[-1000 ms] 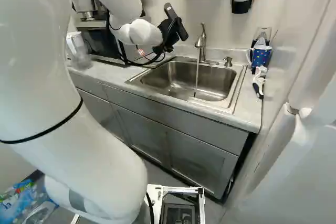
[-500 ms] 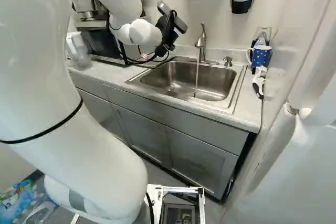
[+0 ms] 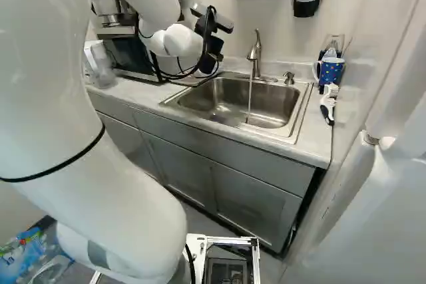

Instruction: Rinse the cup and place it in the tray

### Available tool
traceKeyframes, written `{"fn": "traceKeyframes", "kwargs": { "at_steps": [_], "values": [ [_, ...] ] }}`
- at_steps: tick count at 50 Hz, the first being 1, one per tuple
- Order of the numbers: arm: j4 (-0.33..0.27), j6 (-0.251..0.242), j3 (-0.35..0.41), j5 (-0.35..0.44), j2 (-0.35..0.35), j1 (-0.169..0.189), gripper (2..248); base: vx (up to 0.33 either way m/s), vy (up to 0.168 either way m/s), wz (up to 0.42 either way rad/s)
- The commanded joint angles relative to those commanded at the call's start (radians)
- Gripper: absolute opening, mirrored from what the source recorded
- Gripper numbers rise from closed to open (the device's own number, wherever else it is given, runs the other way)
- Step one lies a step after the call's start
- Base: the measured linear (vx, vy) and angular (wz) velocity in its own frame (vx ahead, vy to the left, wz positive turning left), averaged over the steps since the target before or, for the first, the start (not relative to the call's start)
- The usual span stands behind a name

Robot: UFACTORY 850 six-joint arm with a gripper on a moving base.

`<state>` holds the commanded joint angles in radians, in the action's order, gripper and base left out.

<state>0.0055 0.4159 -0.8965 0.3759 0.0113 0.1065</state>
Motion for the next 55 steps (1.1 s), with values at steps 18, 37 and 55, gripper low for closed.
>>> {"fn": "traceKeyframes", "kwargs": {
  "at_steps": [18,37,55],
  "values": [
    [0.000,-0.189,0.000,0.000,0.000,0.000,126,0.000,0.000,0.000],
    [0.000,-0.389,0.000,0.000,0.000,0.000,126,0.000,0.000,0.000],
    [0.000,-0.431,-0.001,0.000,-0.001,0.000,126,0.000,0.000,0.000]
  ]
}}
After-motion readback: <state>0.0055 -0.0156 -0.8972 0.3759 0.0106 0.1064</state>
